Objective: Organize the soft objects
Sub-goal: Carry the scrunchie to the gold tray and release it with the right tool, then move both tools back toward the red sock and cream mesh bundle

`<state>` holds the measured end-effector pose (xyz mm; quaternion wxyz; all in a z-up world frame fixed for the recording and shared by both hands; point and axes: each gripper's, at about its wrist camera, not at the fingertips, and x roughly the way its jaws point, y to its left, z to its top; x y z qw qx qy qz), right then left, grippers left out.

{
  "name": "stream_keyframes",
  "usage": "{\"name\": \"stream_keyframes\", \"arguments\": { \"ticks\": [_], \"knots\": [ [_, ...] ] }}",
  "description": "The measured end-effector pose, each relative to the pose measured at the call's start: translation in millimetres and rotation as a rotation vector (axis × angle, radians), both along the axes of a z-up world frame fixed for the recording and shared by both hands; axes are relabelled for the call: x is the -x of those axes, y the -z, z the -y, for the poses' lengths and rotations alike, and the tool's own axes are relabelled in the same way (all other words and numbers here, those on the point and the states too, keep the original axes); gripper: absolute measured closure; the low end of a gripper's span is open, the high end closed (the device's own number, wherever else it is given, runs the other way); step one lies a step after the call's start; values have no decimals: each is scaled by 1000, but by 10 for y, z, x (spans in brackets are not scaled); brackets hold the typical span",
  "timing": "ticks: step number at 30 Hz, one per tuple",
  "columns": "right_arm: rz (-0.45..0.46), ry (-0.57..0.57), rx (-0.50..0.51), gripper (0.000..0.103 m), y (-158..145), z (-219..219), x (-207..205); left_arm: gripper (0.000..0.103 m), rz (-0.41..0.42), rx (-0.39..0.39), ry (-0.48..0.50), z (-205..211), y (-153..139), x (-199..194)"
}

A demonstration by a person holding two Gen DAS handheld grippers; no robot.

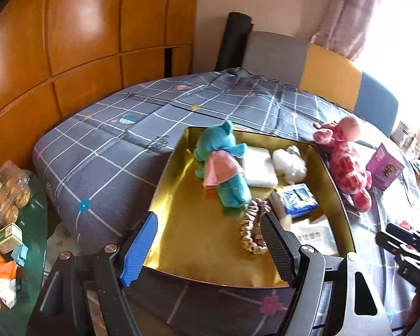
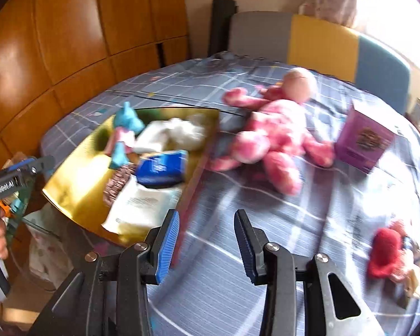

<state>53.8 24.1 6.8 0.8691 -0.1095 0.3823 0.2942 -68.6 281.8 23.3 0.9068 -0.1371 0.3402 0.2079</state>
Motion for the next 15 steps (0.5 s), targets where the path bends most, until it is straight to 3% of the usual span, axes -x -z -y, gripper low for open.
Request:
{"name": "stream_keyframes", "arguments": {
  "ticks": [8,15],
  "knots": [
    [32,83,72,62,-7,733,65,27,-2,-8,82,265,-37,-81],
    [-16,241,106,62,63,1319,-94,27,5,-31,189,577,-109,-211]
  ]
}}
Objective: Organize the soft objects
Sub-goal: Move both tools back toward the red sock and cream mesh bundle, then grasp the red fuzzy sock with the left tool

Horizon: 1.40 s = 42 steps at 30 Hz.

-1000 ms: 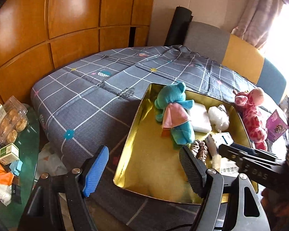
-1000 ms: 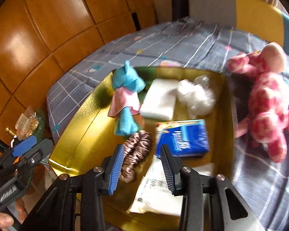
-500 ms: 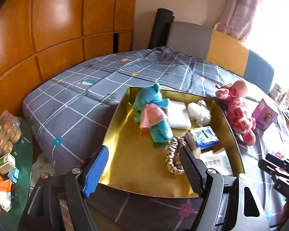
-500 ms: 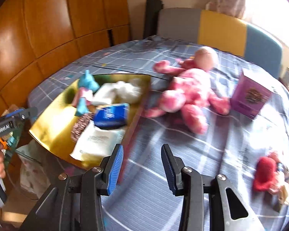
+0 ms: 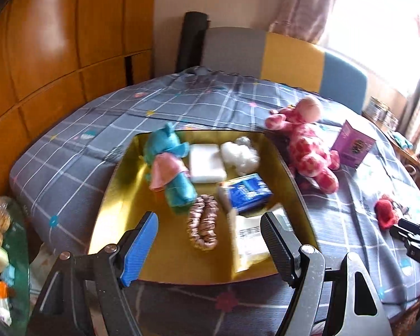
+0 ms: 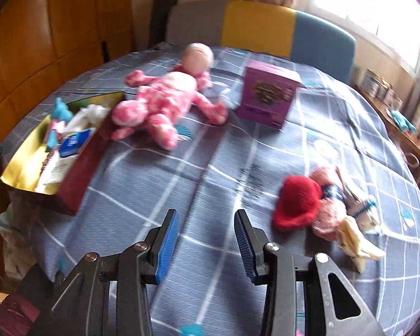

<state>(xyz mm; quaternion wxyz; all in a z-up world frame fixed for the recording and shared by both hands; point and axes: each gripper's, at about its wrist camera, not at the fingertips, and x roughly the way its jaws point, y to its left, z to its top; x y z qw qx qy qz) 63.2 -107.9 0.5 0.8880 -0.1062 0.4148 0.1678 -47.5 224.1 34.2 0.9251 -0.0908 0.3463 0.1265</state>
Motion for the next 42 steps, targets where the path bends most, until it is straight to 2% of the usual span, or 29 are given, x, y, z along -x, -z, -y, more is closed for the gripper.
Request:
{"name": "stream_keyframes", "arguments": {
  "ticks": [8,16,20,24,29,35,42],
  "knots": [
    [-2,194,-29,62,-105,753,-248,27,-9,-20,97,313,-51,-157],
    [25,479,-61,61,-237,1609,-374,27,-31,-32,207,656,-59,-347],
    [46,614,-134,61,-217,1966,-460,27,-41,-35,288,905,-69,-427],
    [74,683,-196,61,-163,2158,-539,27,-65,-12,368,1144,-55,-544],
    [74,680,-241,61,-158,2191,-519,27,-123,37,454,1504,37,-828],
    [56,646,-242,61,-133,2129,-559,27,-174,97,572,2021,130,-1222],
    [25,654,-296,61,-87,2198,-559,28,-263,185,660,2672,373,-1775]
  ]
}}
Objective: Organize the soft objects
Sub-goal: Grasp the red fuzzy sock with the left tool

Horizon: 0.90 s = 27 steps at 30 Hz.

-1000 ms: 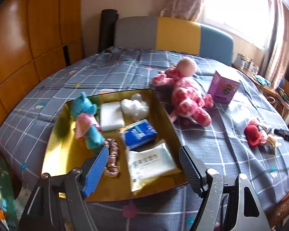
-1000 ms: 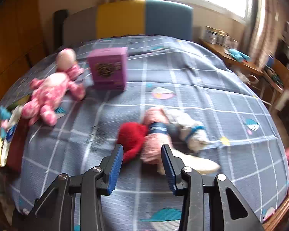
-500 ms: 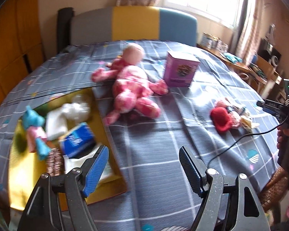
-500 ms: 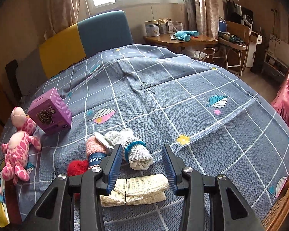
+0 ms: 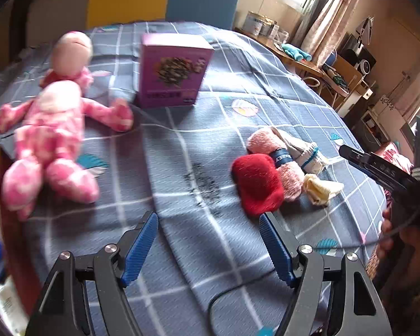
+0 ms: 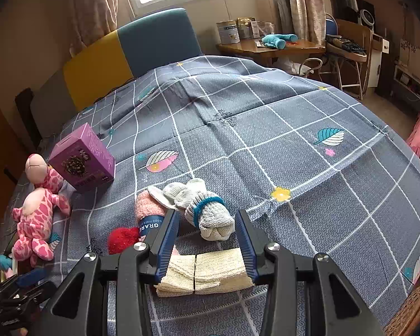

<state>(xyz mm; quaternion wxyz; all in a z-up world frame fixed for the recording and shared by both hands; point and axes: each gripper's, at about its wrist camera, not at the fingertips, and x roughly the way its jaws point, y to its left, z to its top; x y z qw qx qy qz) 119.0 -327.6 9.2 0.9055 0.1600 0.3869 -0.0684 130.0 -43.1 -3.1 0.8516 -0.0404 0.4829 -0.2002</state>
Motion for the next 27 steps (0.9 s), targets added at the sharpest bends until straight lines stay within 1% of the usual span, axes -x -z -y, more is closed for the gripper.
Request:
{"name": "stream_keyframes", "arguments": {
  "ticks": [3,9,11,15,16,17,18,19,21,24,27],
  "knots": [
    [0,6,-23,61,9,29,1,30,-44,20,19,247,120,-210],
    [-5,3,-68,61,38,65,-16,30,-61,34,46,665,251,-502],
    [-2,1,-84,61,40,77,-16,30,-63,32,42,767,312,-592],
    [-15,-15,-110,61,72,68,-43,31,-129,45,28,895,513,-786],
    [-17,-18,-112,61,78,65,-46,32,-122,50,34,917,535,-805],
    [-15,-20,-111,61,77,60,-44,38,-99,47,40,930,532,-800],
    [-12,-24,-112,61,73,56,-42,49,-93,40,56,942,537,-795],
    [-10,-27,-116,61,73,54,-42,53,-96,36,65,943,542,-795],
    [-12,-28,-122,61,78,54,-41,59,-91,54,74,874,525,-772],
    [-7,-19,-125,61,72,72,-27,61,-69,62,76,718,459,-690],
    [8,28,-157,61,66,181,14,61,-47,88,47,431,309,-554]
  ]
}}
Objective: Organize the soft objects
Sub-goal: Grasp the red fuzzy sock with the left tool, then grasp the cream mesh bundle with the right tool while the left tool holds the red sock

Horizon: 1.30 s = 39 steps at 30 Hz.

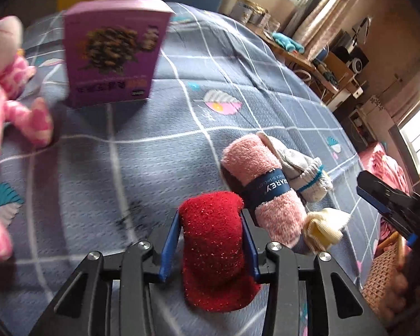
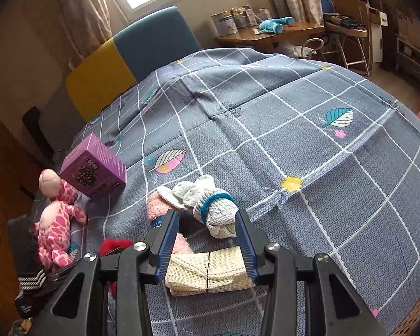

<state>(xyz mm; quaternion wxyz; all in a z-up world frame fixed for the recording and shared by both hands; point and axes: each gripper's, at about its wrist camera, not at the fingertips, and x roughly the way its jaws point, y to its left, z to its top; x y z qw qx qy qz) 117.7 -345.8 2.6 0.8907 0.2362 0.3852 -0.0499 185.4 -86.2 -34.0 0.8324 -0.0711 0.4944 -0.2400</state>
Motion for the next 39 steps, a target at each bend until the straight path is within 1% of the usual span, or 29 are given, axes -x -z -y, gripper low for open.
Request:
{"name": "stream_keyframes", "arguments": {
  "ticks": [2,4,6,8,10,12,14,15,16,18,20,22,25,27,29,31,33,34,35,38,39],
  "knots": [
    [-2,33,-37,61,20,84,15,61,13,-2,-18,-217,-106,109],
    [-20,37,-62,61,53,105,-3,61,6,-14,-18,-458,-173,246],
    [-38,18,-58,61,74,66,-30,61,24,-56,-21,-659,-195,416],
    [-54,-5,-65,61,107,29,-57,61,36,-136,-29,-833,-154,601],
    [-78,-6,-84,61,136,19,-59,61,44,-178,-52,-964,-66,739],
    [-61,-4,-97,61,93,6,7,61,33,-202,-92,-1092,47,820],
    [-53,25,-163,60,72,7,131,61,6,-200,-119,-1189,183,861],
    [-52,28,-200,58,74,-18,200,61,11,-167,-135,-1235,219,879],
    [-52,28,-226,55,78,-59,263,61,21,-150,-144,-1255,222,895],
    [-59,39,-267,52,119,-158,393,60,33,-151,-148,-1252,222,911],
    [-69,65,-351,50,220,-212,476,59,46,-157,-148,-1226,233,919],
    [-73,119,-428,49,343,-214,501,59,59,-163,-150,-1207,238,936],
    [-73,199,-534,45,510,-173,452,58,69,-155,-149,-1209,254,947],
    [-82,261,-547,44,596,-156,401,57,61,-137,-159,-1249,257,949],
    [-83,320,-589,44,696,-133,384,57,63,-141,-163,-1241,253,955],
    [-86,385,-580,44,775,-112,380,56,67,-145,-167,-1229,255,960],
    [-77,427,-621,44,863,-70,370,56,71,-143,-170,-1227,258,963],
    [-67,437,-620,44,875,-47,364,56,71,-138,-173,-1233,261,961],
    [-58,430,-601,47,856,-42,345,56,71,-132,-175,-1238,263,960],
    [-63,343,-508,66,711,-78,260,57,74,-124,-173,-1253,267,969],
    [-58,319,-464,68,638,-108,246,57,76,-121,-176,-1255,269,971]
  ]
}}
